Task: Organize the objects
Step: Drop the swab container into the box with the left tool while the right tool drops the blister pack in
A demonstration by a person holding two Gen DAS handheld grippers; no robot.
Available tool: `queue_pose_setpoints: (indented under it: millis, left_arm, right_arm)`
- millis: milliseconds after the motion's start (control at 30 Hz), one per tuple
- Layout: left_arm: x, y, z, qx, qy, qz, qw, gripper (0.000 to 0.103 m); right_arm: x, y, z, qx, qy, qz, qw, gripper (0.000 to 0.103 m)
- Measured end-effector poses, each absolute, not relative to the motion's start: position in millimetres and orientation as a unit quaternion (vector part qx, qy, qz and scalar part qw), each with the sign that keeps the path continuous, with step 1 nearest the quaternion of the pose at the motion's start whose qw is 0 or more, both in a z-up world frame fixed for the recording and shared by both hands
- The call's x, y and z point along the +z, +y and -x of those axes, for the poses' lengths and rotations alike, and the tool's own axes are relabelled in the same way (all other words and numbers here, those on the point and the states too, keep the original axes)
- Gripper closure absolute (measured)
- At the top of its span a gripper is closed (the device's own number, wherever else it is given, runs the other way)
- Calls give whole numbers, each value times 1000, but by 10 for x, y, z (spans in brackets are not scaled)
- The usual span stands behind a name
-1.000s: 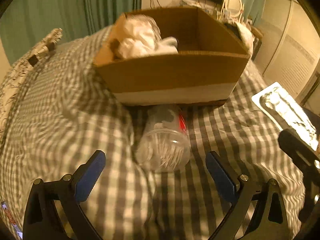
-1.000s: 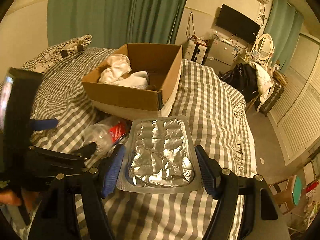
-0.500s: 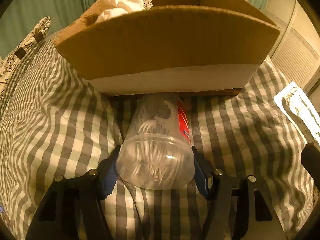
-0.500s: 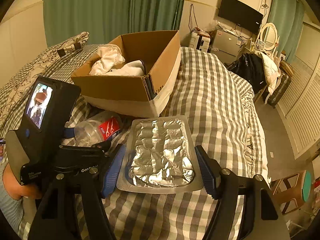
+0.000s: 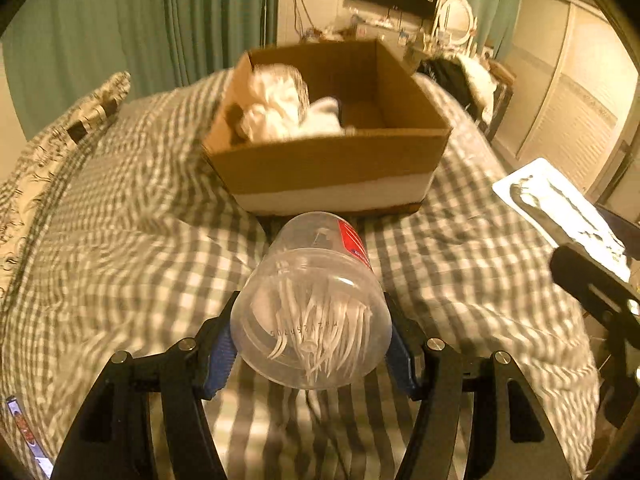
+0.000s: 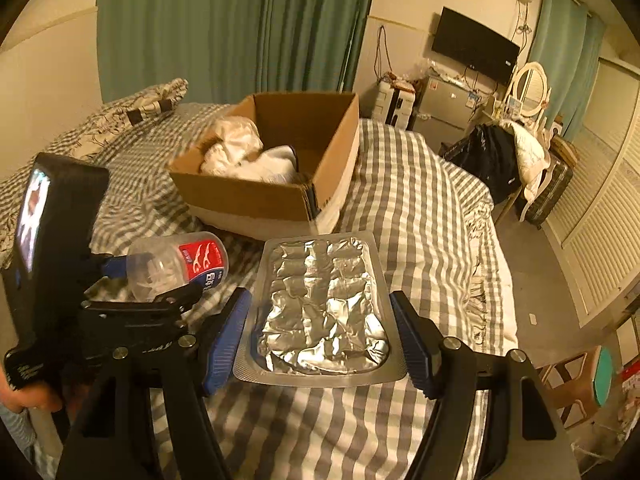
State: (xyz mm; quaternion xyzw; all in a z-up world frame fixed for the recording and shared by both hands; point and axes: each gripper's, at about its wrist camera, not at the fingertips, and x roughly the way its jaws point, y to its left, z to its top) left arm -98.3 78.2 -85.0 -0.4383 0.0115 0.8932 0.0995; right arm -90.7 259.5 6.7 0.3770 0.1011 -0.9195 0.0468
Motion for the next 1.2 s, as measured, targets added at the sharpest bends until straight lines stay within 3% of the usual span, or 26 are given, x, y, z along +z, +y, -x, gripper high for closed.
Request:
queue_pose_setpoints:
  millis: [367,667,967,1200]
  left_arm:
    - [-2,398,765,928,-2,359,103,38]
    - [438,272,1335,942,-11,320,101,38]
    - [456,359,2370,942,-22,318,101,38]
    - [8,485,2991,932,-3,353,85,38]
  right_arm:
    - [648,2304,575,-936,115,-329,58,34]
    - [1076,2135,1017,-946,106,-294,79,34]
    - [1216,2146,2062,-949,85,-291,85,34]
    - [1006,2253,2850,-947,74,-306,73,34]
